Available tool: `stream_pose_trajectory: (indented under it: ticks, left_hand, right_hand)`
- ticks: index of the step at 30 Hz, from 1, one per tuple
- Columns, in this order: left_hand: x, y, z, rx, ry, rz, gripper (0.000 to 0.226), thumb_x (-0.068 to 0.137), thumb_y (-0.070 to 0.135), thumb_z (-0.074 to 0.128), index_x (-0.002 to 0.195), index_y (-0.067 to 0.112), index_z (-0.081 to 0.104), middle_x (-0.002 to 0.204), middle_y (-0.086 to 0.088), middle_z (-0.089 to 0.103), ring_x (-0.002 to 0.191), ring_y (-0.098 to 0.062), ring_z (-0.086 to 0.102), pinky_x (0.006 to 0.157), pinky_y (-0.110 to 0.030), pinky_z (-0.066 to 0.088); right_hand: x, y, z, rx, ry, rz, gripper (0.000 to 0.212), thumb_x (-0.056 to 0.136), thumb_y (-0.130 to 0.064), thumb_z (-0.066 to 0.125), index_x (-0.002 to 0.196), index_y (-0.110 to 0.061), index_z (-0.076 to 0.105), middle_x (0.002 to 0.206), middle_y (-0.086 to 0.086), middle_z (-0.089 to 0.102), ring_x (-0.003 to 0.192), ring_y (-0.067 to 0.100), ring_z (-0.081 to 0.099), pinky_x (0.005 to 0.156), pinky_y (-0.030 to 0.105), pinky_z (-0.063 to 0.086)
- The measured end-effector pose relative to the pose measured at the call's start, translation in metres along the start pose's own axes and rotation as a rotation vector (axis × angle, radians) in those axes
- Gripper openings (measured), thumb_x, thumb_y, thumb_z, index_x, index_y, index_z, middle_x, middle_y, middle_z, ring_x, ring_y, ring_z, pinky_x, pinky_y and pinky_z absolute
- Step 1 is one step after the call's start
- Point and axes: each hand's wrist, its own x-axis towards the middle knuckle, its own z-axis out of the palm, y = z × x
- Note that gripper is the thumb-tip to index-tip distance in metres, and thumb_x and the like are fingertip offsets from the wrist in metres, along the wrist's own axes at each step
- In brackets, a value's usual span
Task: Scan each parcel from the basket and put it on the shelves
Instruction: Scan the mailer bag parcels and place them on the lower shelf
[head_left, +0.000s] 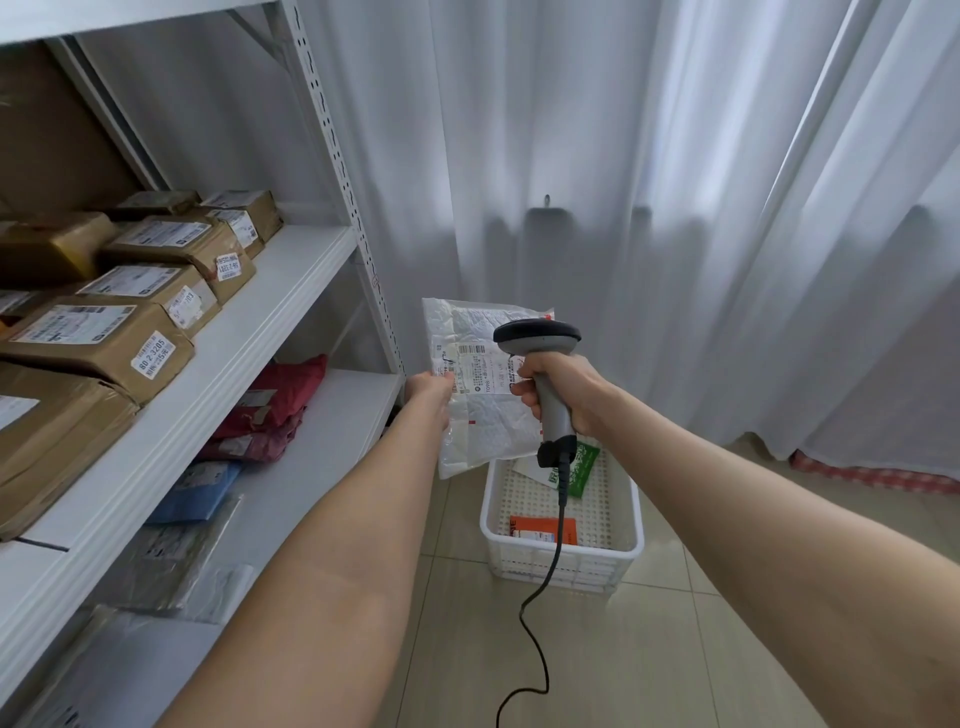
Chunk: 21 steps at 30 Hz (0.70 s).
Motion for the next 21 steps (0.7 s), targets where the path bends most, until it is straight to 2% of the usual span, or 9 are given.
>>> stream_pose_trajectory:
  ticks: [5,14,18,21]
  left_hand:
    - [0.004,-0.002,-0.010,-0.004,0.001,-0.006,0.022,0.092,0.006,0.060,0.114,0.002,0.064,0.111,-0.013,0.068,0.101,-0.030,0.066,0.093,-0.048,0.052]
    - [0.015,-0.006,-0.030,-0.040,0.010,0.000,0.023,0.093,0.004,0.058,0.114,0.001,0.064,0.112,-0.014,0.068,0.102,-0.031,0.066,0.093,-0.048,0.052]
    - [0.025,-0.008,-0.045,-0.051,0.038,0.005,0.028,0.094,0.009,0.057,0.121,0.004,0.063,0.114,-0.012,0.067,0.103,-0.030,0.064,0.094,-0.044,0.052]
    - [0.036,-0.011,-0.062,-0.044,0.107,0.034,0.027,0.096,0.014,0.054,0.119,0.004,0.062,0.108,-0.008,0.065,0.095,-0.025,0.062,0.080,-0.030,0.049]
  right_hand:
    - [0.005,0.001,0.011,-0.008,-0.015,0.005,0.007,0.084,-0.002,0.056,0.091,-0.004,0.057,0.064,0.011,0.063,0.041,0.012,0.054,0.041,0.021,0.045]
    - [0.014,0.006,0.030,-0.080,-0.036,0.039,0.003,0.083,-0.002,0.053,0.084,-0.005,0.053,0.051,0.004,0.054,0.038,0.013,0.050,0.040,0.021,0.043]
    - [0.025,0.016,0.035,0.039,0.023,0.059,0.003,0.083,-0.002,0.059,0.086,-0.003,0.058,0.067,0.009,0.061,0.045,0.015,0.057,0.045,0.022,0.048]
    - [0.036,0.025,0.028,0.021,0.103,0.079,0.013,0.082,-0.002,0.062,0.094,-0.003,0.058,0.079,0.012,0.059,0.061,0.019,0.057,0.063,0.032,0.052]
